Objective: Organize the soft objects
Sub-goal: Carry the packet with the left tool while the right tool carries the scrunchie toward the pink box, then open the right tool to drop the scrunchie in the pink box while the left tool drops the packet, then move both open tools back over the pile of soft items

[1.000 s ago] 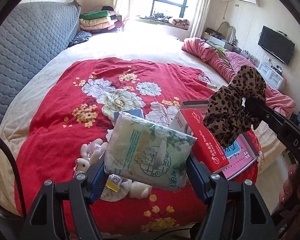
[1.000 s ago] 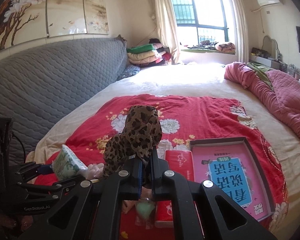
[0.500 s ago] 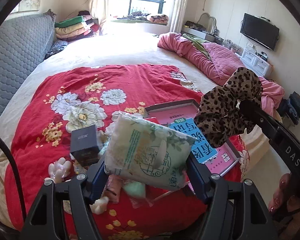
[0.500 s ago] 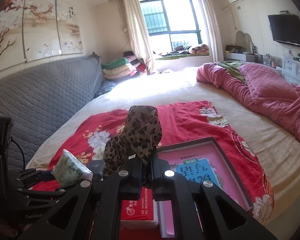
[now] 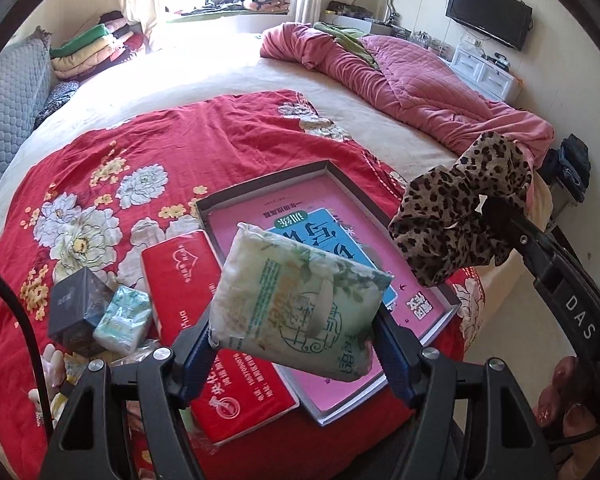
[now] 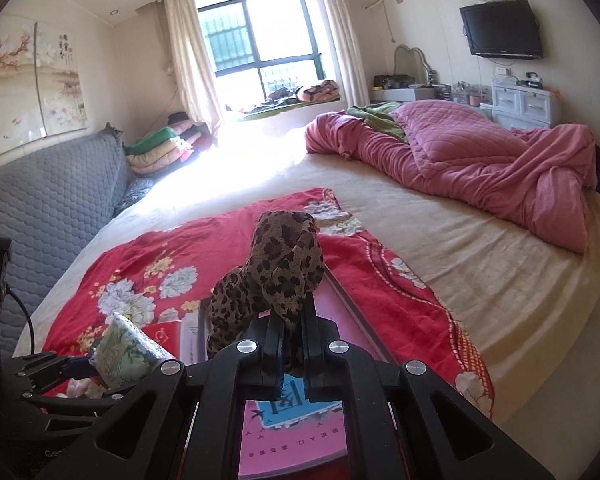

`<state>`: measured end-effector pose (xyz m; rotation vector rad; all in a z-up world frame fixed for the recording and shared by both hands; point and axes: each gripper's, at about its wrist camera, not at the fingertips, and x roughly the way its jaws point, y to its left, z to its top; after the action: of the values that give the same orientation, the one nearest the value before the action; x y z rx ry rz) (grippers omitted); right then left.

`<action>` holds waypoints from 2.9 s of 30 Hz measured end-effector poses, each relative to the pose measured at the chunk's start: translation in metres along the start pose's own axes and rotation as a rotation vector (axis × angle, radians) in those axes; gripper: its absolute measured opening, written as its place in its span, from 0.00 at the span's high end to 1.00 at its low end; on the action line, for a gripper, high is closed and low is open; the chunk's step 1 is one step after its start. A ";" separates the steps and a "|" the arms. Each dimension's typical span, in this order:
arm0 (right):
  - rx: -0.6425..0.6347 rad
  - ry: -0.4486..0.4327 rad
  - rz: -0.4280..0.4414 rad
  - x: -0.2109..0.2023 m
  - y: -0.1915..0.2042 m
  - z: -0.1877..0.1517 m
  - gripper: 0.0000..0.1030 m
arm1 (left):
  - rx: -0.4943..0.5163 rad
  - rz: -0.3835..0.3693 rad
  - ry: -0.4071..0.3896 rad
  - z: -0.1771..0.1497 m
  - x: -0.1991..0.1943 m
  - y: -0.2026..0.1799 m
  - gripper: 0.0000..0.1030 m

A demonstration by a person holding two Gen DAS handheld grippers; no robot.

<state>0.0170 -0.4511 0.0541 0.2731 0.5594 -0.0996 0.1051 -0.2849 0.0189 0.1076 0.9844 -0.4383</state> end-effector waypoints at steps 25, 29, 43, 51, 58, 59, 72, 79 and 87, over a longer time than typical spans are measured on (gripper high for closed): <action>0.079 0.340 -0.070 0.089 -0.055 -0.063 0.92 | 0.139 0.039 0.214 -0.010 0.094 -0.049 0.31; 0.060 0.387 -0.119 0.097 -0.058 -0.071 0.91 | 0.136 0.066 0.243 -0.014 0.101 -0.046 0.30; 0.091 0.339 -0.170 0.086 -0.065 -0.064 0.64 | 0.164 0.102 0.281 -0.022 0.110 -0.048 0.28; 0.111 0.279 -0.183 0.073 -0.069 -0.053 0.53 | 0.170 0.085 0.276 -0.026 0.105 -0.050 0.27; 0.093 0.269 -0.187 0.069 -0.063 -0.050 0.48 | 0.178 0.074 0.267 -0.028 0.101 -0.051 0.23; 0.093 0.264 -0.189 0.068 -0.063 -0.049 0.47 | 0.180 0.072 0.264 -0.028 0.101 -0.051 0.21; 0.049 0.205 -0.162 0.051 -0.043 -0.036 0.39 | 0.117 0.049 0.148 -0.025 0.057 -0.031 0.18; 0.022 0.139 -0.118 0.029 -0.017 -0.020 0.30 | 0.086 0.099 0.071 -0.029 0.016 -0.012 0.17; -0.033 0.114 -0.116 0.012 0.014 -0.011 0.29 | 0.057 0.114 -0.019 -0.028 -0.027 0.008 0.17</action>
<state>0.0244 -0.4353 0.0419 0.2152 0.6897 -0.1879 0.0739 -0.2618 0.0247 0.2092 0.9424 -0.3623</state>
